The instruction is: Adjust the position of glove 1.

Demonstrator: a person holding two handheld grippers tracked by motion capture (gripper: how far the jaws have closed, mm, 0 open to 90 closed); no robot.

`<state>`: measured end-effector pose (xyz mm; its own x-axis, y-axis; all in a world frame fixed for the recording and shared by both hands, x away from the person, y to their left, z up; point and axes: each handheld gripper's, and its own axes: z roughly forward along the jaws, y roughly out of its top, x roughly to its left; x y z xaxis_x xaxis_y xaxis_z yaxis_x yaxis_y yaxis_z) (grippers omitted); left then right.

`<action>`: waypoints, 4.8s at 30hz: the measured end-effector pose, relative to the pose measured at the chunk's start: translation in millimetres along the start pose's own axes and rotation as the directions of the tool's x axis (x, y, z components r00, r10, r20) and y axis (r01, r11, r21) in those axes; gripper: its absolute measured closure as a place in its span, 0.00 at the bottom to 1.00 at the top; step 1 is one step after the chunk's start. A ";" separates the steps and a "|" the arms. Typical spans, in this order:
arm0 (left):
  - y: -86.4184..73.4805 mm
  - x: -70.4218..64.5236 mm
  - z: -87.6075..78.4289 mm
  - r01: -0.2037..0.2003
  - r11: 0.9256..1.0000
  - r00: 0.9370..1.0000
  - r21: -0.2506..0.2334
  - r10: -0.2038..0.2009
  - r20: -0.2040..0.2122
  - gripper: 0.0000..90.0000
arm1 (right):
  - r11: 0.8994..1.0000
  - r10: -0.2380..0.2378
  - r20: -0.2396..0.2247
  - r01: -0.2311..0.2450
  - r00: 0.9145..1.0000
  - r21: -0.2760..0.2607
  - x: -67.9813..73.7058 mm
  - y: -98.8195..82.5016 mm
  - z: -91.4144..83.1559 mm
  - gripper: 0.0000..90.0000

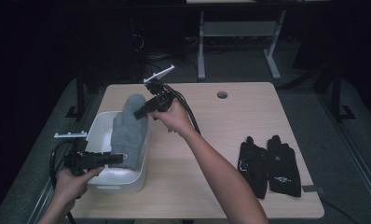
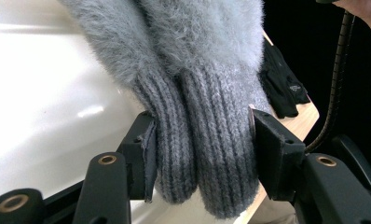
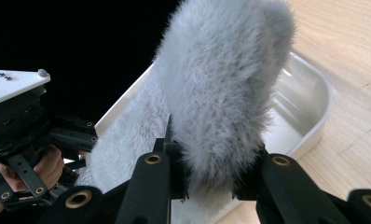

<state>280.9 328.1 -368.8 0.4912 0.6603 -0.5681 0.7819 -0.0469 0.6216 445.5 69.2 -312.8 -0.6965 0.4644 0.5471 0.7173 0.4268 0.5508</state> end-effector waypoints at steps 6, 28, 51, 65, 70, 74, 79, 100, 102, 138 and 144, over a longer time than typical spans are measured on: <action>-4.1 7.0 1.5 0.015 1.000 1.000 0.011 -0.015 -0.004 0.51 | 1.000 0.001 0.008 -0.001 1.000 0.013 -2.8 -0.4 9.8 0.80; -15.2 20.9 13.7 0.056 0.995 0.997 0.078 -0.051 -0.064 0.50 | 0.998 0.020 0.015 -0.020 1.000 0.061 -16.9 -8.9 39.6 0.80; -21.1 27.1 15.0 0.099 0.987 0.991 0.126 -0.086 -0.104 0.35 | 0.992 -0.034 0.098 0.022 0.995 0.121 -17.1 -15.6 59.3 0.65; -12.4 15.4 11.3 0.046 0.995 0.993 0.086 -0.036 -0.115 0.38 | 0.999 -0.027 0.122 0.022 0.992 0.042 -18.8 -12.8 34.0 0.57; -8.1 9.0 11.4 0.021 0.997 0.993 0.076 -0.012 -0.116 0.38 | 1.000 -0.020 0.113 0.017 0.993 0.025 -18.3 -14.2 23.0 0.57; -3.9 2.9 10.7 0.010 0.999 0.994 0.054 -0.004 -0.109 0.38 | 1.000 -0.025 0.108 0.024 0.994 0.015 -18.6 -15.3 14.5 0.57; 1.8 -3.2 10.2 -0.015 0.999 0.995 0.045 0.019 -0.098 0.38 | 1.000 -0.029 0.103 0.029 0.994 -0.001 -19.8 -18.0 4.6 0.56; 18.0 -34.9 25.8 -0.090 0.995 0.994 0.041 0.092 -0.054 0.36 | 0.998 -0.010 0.106 0.016 0.994 -0.064 -30.8 -40.9 -41.6 0.54; 19.8 -38.1 27.4 -0.097 0.994 0.994 0.041 0.099 -0.048 0.36 | 0.997 -0.007 0.108 0.015 0.994 -0.071 -31.3 -42.6 -46.9 0.54; 37.3 -96.9 85.5 -0.205 0.976 0.977 0.073 0.200 0.074 0.34 | 0.989 0.064 0.164 -0.041 0.984 -0.140 -69.2 -116.2 -130.9 0.53; 38.0 -103.9 96.9 -0.215 0.973 0.974 0.082 0.207 0.095 0.34 | 0.986 0.089 0.167 -0.063 0.982 -0.151 -75.8 -132.5 -142.9 0.53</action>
<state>296.8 185.1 -338.4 0.6766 0.5623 -0.4754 0.6867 -0.2489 0.6830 400.1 -133.4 -337.3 -0.6166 0.6235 0.4808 0.7483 0.2742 0.6041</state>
